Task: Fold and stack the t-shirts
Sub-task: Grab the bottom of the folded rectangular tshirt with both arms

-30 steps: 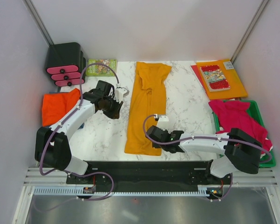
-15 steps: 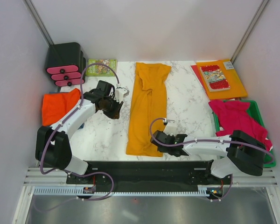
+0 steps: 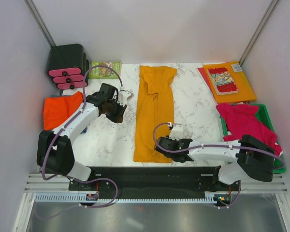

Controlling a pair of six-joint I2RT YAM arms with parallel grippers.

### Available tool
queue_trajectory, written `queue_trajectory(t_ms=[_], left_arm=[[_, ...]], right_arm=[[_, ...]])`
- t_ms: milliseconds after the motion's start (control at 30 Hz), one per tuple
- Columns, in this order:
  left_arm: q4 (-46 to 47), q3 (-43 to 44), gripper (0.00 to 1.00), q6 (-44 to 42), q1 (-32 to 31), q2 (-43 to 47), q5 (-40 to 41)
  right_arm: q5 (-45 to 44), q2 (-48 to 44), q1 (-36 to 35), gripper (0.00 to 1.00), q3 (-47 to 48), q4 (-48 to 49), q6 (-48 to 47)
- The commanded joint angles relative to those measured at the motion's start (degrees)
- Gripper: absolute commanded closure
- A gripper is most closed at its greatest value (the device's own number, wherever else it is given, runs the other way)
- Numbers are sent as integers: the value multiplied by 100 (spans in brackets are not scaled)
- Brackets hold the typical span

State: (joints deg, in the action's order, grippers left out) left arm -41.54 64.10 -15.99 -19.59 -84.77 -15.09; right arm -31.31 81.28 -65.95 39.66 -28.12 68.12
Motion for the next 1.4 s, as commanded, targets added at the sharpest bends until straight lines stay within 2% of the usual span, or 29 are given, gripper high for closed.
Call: queue_trajectory(t_ms=[0, 33, 133, 233, 333, 367, 433, 467, 500, 533, 600, 700, 767, 800, 867, 900, 933, 1000, 1033, 1067, 1100, 1167, 1233, 1267, 1300, 1367], left_arm=[[172, 129, 75, 201, 105, 83, 6], [181, 147, 75, 219, 114, 110, -20], [242, 103, 75, 245, 166, 250, -46], [644, -46, 74, 464, 438, 618, -204], [1303, -440, 71, 921, 1201, 1295, -468], [2063, -642, 70, 1053, 1682, 1514, -460], [3225, -1511, 66, 1431, 2203, 2094, -258], [4449, -1836, 65, 1484, 2501, 2253, -266], [4949, -2466, 63, 1493, 2574, 2350, -231], [5337, -2707, 61, 1450, 2601, 2351, -153], [6223, -3155, 58, 1458, 2601, 2063, -82], [6954, -3333, 57, 1484, 2601, 1132, 198], [6976, -3334, 56, 1546, 2662, 701, 157], [7193, -3507, 56, 1772, 2663, 664, 34], [8385, -3911, 53, 1906, 2663, 681, -125], [9025, -4444, 43, 2020, 2654, 638, -273], [9545, -4571, 33, 1916, 2619, 620, -301], [10217, -4958, 30, 1811, 2496, 471, -213], [10410, -5046, 21, 1644, 2365, 514, -74], [11038, -5387, 7, 1338, 2068, 358, -3], [11654, -5529, 0, 1248, 2021, 139, -168], [10909, -5418, 0, 1063, 1854, 443, -196], [11211, -5373, 0, 1229, 1906, 224, -56], [10524, -5155, 0, 1334, 1907, 303, 101], [10439, -5074, 0, 1422, 1907, 338, 529], [10569, -5091, 0, 1546, 1907, 242, 806]], right_arm=[[-1121, -305, -119, 63, 840, -308, -772], [-1271, -314, -120, 56, 1146, -378, -930], [-1763, -253, -120, 48, 1674, -720, -1397], [-2229, -374, -128, 47, 1844, -941, -1661], [-2581, -690, -128, 47, 1861, -845, -2099], [-2678, -770, -120, 47, 1887, -775, -2249], [-2994, -911, -120, 46, 2045, -599, -2922], [-3117, -929, -128, 46, 2107, -537, -3136], [-3292, -947, -128, 46, 2229, -415, -3434], [-3520, -990, -128, 45, 2283, -248, -4054], [-3794, -991, -128, 45, 2449, 366, -4726], [-4102, -956, -111, 43, 2634, 1385, -6044], [-4225, -903, -111, 42, 2713, 2008, -6712], [-4234, -885, -119, 41, 2827, 2082, -6767], [-4287, -798, -111, 41, 2924, 2161, -6768], [-4296, -737, -111, 40, 2959, 2170, -6768], [-4304, -701, -111, 40, 2960, 2196, -6759], [-4340, -596, -120, 39, 2925, 2197, -6593], [-4348, -560, -120, 39, 2899, 2214, -6540], [-4366, -517, -120, 39, 2881, 2206, -6496], [-4427, -429, -111, 38, 2855, 2205, -6417], [-4463, -358, -111, 38, 2837, 2197, -6346], [-4463, -332, -102, 38, 2845, 2205, -6224], [-4454, -340, -76, 37, 2846, 2205, -6214], [-4463, -401, -76, 37, 2854, 2205, -6214], [-4445, -507, -14, 37, 2785, 2188, -6153]])
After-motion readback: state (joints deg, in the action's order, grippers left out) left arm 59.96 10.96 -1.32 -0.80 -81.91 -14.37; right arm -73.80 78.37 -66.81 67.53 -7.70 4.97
